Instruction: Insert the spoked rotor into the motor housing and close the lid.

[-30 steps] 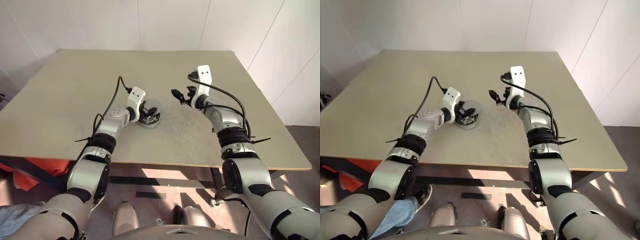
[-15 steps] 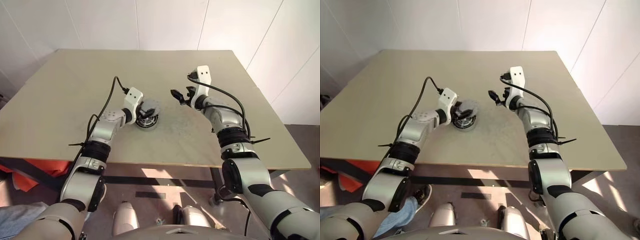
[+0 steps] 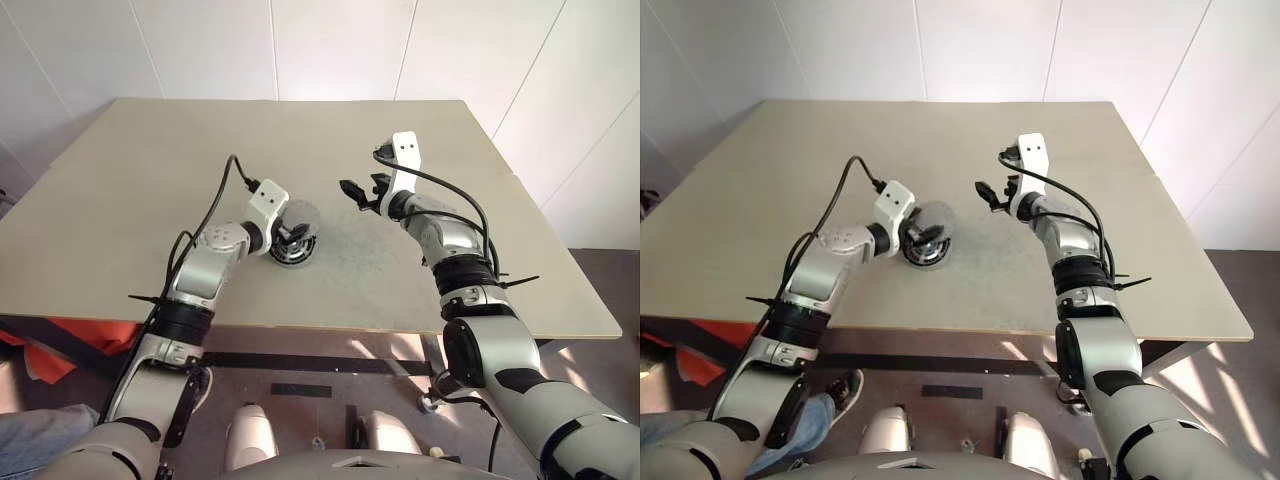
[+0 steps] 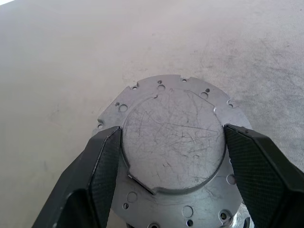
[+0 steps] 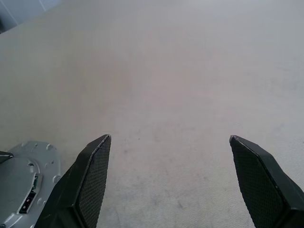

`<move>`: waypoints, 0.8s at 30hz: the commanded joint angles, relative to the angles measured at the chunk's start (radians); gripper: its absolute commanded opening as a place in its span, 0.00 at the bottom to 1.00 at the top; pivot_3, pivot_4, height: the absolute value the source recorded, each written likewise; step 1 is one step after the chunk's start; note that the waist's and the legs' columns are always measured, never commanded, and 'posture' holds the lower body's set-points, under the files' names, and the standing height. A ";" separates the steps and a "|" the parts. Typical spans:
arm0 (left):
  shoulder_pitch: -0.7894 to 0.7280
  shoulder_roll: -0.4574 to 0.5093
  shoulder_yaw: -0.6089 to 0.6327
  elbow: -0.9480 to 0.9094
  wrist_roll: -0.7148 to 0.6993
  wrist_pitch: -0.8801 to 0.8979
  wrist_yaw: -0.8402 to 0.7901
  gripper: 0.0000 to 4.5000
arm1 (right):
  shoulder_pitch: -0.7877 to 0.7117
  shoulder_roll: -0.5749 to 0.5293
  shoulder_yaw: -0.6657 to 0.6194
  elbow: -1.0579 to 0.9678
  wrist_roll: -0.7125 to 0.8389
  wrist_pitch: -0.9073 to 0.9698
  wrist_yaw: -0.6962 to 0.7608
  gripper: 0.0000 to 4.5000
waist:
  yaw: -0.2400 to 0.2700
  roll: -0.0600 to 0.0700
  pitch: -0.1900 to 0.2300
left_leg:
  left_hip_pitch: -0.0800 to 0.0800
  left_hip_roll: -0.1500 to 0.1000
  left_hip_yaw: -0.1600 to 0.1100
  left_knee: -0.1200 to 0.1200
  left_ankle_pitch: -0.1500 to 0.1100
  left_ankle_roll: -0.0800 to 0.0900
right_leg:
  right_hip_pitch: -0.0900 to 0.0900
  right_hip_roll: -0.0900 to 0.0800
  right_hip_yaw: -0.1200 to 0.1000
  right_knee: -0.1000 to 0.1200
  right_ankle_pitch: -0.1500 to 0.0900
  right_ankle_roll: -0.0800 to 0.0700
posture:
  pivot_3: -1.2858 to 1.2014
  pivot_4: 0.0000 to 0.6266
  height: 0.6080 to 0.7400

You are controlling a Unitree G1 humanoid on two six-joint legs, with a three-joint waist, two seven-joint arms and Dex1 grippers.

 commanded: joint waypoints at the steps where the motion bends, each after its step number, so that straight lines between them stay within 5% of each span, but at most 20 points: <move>1: 0.017 0.003 -0.013 -0.025 0.003 0.028 0.014 0.69 | -0.026 0.003 0.000 -0.016 0.013 -0.015 0.004 1.00 | 0.000 0.000 0.000 | 0.000 0.000 0.000 0.000 0.000 0.000 | 0.000 0.000 0.000 0.000 0.000 0.000 | 0.52 0.00 1.00; 14: -0.059 -0.123 0.152 0.079 -0.150 0.245 0.117 0.69 | -0.024 0.009 0.008 -0.016 0.012 -0.009 0.001 1.00 | 0.001 0.000 0.000 | 0.000 0.000 0.000 0.001 0.000 0.000 | 0.000 0.000 0.000 0.001 0.000 0.000 | 0.52 0.00 1.00; 24: -0.064 -0.073 0.114 0.055 -0.137 0.207 0.102 0.69 | -0.020 0.006 0.005 -0.012 0.010 -0.010 -0.003 1.00 | 0.002 0.000 0.000 | 0.000 0.000 0.000 0.001 0.000 0.000 | 0.000 0.000 0.000 0.001 0.000 0.000 | 0.52 0.00 1.00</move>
